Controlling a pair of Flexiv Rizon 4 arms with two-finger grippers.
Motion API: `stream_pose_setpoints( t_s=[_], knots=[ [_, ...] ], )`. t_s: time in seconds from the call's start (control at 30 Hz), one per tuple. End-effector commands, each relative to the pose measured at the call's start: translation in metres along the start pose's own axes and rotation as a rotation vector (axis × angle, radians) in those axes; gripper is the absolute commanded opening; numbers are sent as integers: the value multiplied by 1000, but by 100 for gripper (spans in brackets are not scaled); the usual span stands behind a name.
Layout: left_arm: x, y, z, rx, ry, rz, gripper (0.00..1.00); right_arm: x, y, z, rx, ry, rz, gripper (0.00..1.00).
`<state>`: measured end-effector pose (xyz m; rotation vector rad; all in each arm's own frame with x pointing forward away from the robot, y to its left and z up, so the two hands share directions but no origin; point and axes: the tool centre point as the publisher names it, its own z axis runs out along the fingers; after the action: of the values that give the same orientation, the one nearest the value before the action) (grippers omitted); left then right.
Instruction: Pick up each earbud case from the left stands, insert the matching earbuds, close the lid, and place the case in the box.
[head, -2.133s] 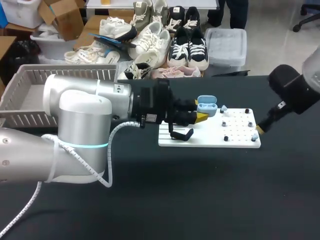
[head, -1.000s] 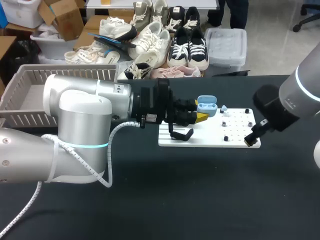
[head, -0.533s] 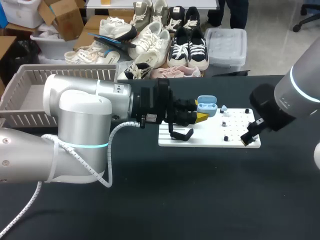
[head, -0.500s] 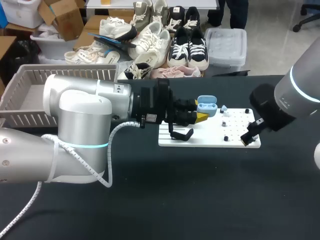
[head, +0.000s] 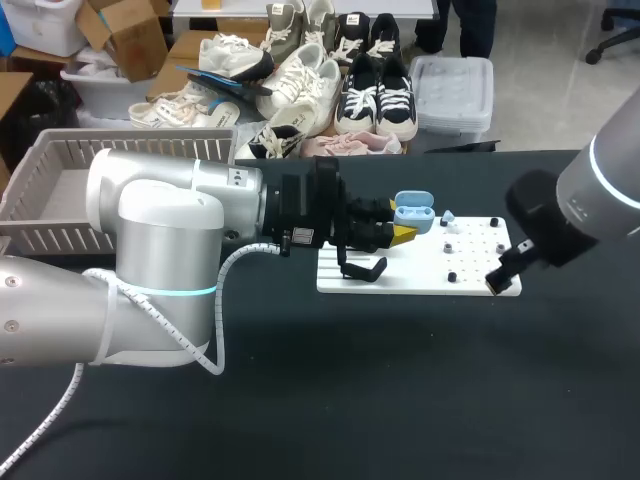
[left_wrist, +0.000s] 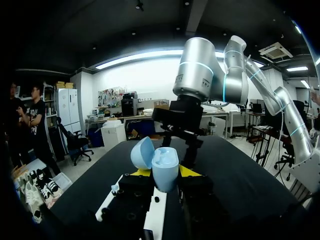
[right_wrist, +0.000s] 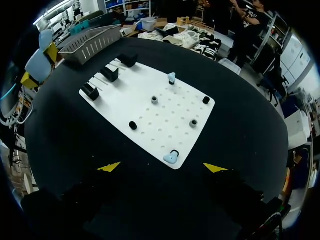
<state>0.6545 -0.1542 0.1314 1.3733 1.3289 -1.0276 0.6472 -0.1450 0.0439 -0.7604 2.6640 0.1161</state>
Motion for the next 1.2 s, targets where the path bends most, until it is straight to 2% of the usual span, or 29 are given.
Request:
stream_pose_setpoints(
  t_s=[0.03,0.17,0.37,0.57,0.83,1.2],
  knots=[
    [0,-1,1,-8,-1,1,0,6,3,-2,376,-9,5,100],
    [0,-1,1,-8,-1,1,0,5,2,-4,346,-19,3,100],
    [0,-1,1,-8,-1,1,0,6,0,-6,349,-16,4,100],
    [0,-1,1,-8,-1,1,0,10,0,-7,397,-3,15,100],
    [0,-1,1,-8,-1,1,0,7,6,2,401,5,8,100],
    [0,-1,1,-8,-1,1,0,5,5,1,342,-17,15,100]
  ],
)
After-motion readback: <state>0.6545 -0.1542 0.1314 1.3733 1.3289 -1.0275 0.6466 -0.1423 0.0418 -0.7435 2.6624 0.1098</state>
